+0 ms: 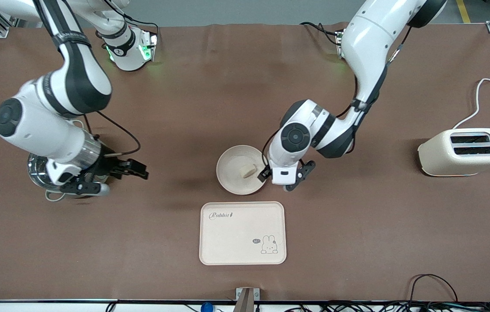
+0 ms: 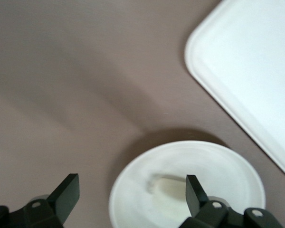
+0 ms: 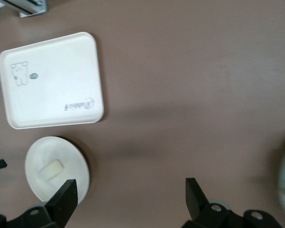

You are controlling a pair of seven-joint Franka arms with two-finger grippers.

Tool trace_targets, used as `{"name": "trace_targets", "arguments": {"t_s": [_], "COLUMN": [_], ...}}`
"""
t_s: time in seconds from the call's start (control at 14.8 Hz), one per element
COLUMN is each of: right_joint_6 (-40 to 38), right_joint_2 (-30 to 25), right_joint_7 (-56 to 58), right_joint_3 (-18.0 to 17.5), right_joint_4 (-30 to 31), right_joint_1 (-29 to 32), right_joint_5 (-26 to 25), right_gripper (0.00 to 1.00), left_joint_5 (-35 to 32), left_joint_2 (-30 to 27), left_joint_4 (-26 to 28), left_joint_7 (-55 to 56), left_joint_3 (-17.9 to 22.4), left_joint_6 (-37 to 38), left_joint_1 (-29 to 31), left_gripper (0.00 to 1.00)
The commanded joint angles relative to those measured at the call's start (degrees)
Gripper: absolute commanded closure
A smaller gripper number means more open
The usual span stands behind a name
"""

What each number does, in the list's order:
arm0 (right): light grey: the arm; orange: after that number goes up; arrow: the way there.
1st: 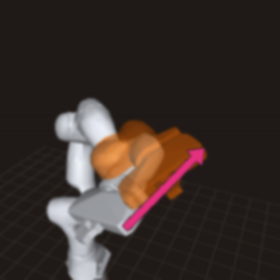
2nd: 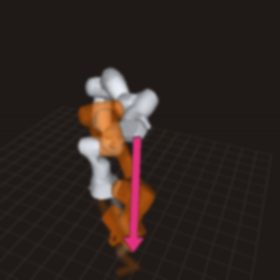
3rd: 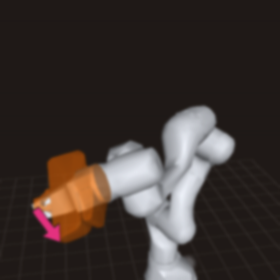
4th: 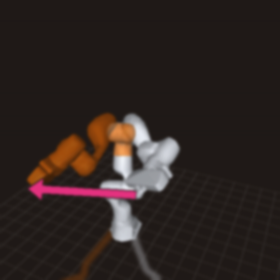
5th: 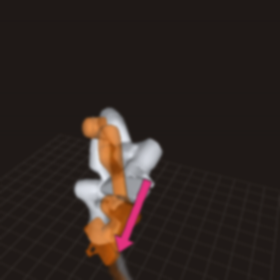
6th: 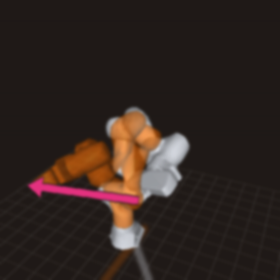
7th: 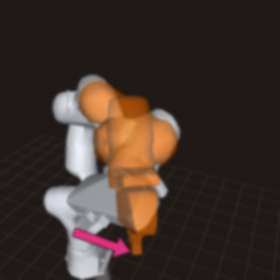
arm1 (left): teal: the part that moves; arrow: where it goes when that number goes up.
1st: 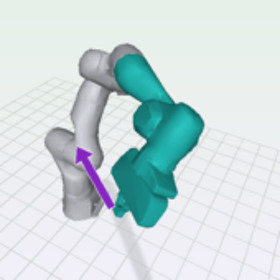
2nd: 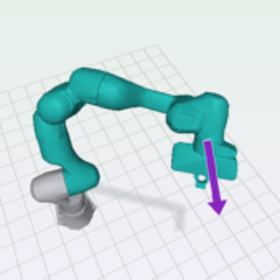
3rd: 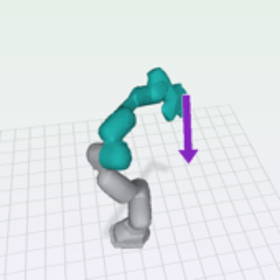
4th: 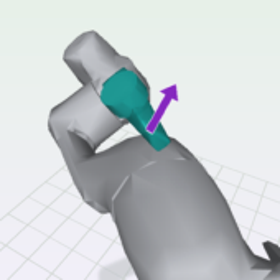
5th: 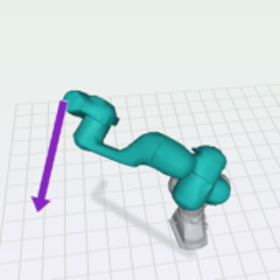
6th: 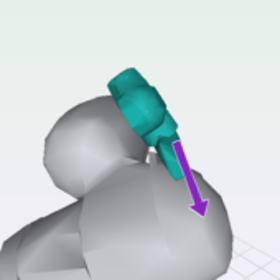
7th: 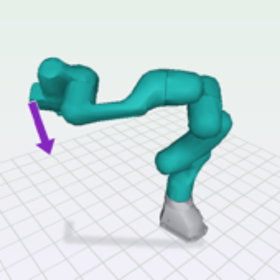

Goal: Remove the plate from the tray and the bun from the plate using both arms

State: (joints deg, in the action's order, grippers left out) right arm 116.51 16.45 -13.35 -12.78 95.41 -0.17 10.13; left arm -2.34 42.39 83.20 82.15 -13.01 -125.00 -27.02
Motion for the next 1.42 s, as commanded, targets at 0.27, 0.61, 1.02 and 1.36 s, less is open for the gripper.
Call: {"name": "trace_targets", "arguments": {"t_s": [0.27,0.61,1.02,1.36], "right_joint_6": [-16.9,-23.07,-31.86,-32.05], "right_joint_2": [-8.95,-15.12,-16.1,-16.18], "right_joint_7": [1.91,11.39,14.76,18.09], "right_joint_3": [-0.58,-0.23,-0.58,0.64], "right_joint_4": [-5.32,-5.49,-12.17,-12.17], "right_joint_1": [7.36,12.03,13.71,11.79], "right_joint_5": [-9.42,-9.51,-11.78,-12.94], "right_gripper": [0.0,0.0,0.0,0.0], "left_joint_5": [-1.61,-1.87,-1.79,-1.87], "left_joint_2": [4.54,6.65,8.76,8.42], "left_joint_4": [-2.78,-2.78,-2.86,-2.69], "left_joint_7": [3.89,3.72,3.28,3.63], "left_joint_3": [0.61,0.61,0.7,0.61], "left_joint_6": [-9.03,-12.82,-13.78,-13.09], "left_joint_1": [-5.93,-6.81,-6.64,-6.38], "left_gripper": [0.09,0.17,0.37,1.0]}}
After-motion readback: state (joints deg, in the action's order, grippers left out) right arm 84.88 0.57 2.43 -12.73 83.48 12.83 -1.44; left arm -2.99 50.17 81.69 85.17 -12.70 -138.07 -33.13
